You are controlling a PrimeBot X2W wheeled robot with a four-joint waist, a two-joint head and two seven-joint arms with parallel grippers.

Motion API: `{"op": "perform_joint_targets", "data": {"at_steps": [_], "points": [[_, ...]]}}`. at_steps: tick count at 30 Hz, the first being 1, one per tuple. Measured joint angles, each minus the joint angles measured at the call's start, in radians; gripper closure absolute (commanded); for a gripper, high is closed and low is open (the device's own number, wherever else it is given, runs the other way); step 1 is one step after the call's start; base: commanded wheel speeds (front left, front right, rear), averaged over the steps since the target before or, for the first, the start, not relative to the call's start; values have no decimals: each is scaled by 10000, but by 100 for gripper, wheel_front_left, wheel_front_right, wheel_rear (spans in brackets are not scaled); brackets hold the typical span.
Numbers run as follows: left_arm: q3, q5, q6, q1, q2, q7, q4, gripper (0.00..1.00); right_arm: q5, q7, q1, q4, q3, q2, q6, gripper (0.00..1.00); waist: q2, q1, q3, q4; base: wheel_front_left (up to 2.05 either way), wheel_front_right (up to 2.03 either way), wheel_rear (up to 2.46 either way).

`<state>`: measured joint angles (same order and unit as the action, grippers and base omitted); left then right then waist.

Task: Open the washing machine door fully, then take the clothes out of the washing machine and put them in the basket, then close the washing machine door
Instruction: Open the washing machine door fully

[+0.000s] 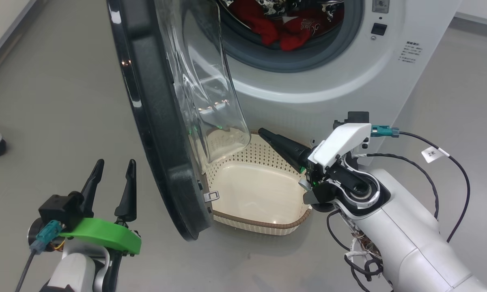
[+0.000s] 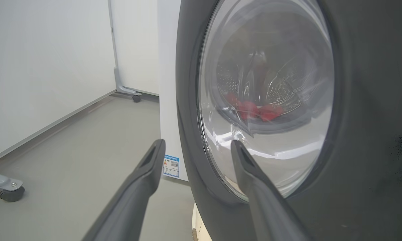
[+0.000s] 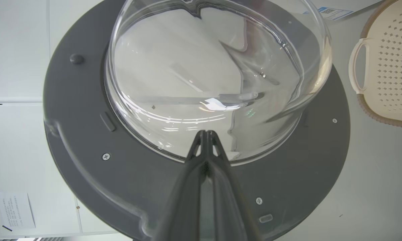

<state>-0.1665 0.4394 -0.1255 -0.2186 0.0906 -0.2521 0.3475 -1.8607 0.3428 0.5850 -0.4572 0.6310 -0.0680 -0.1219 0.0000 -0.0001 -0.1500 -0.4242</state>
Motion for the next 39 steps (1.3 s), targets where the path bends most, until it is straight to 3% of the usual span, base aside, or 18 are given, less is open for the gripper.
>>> {"op": "perform_joint_targets", "data": {"at_steps": [5, 6, 9, 17, 26, 30, 34, 39], "points": [[115, -10, 0, 118, 15, 0, -13, 0, 339, -690, -374, 391, -500, -79, 0, 98, 0, 0, 54, 288, 0, 0, 0], [132, -12, 0, 148, 19, 0, -12, 0, 385, -826, -458, 476, -612, -107, 0, 85, 0, 0, 64, 339, 0, 0, 0], [165, -13, 0, 189, 21, 0, -12, 0, 734, -1354, -659, 652, -917, -244, 0, 0, 0, 0, 99, 473, 0, 0, 0], [194, -113, 0, 224, 21, 0, -12, 0, 2761, -3599, -998, 706, -1415, -1022, 0, 0, 0, 0, 182, 676, 0, 0, 0], [253, -217, 0, 244, 13, 0, -12, 0, 5384, -6385, -1193, -4, -1315, -1712, 0, 0, 0, 0, 247, 789, 0, 0, 0], [278, -230, 0, 247, 6, 0, -12, 0, 6527, -6263, -1192, -228, -1212, -1820, 29, 0, 0, 0, 273, 830, 0, 0, 0], [345, -290, 0, 251, -4, 0, -17, 0, 7835, -6119, -1186, -391, -1220, -2042, 594, 0, 0, 0, 295, 860, 0, 0, 0], [548, -293, 0, 321, -8, 0, -42, 0, 10155, -6023, -1119, 6, -2328, -2171, 1515, 0, 0, 0, 300, 924, 0, 0, 0]]}}
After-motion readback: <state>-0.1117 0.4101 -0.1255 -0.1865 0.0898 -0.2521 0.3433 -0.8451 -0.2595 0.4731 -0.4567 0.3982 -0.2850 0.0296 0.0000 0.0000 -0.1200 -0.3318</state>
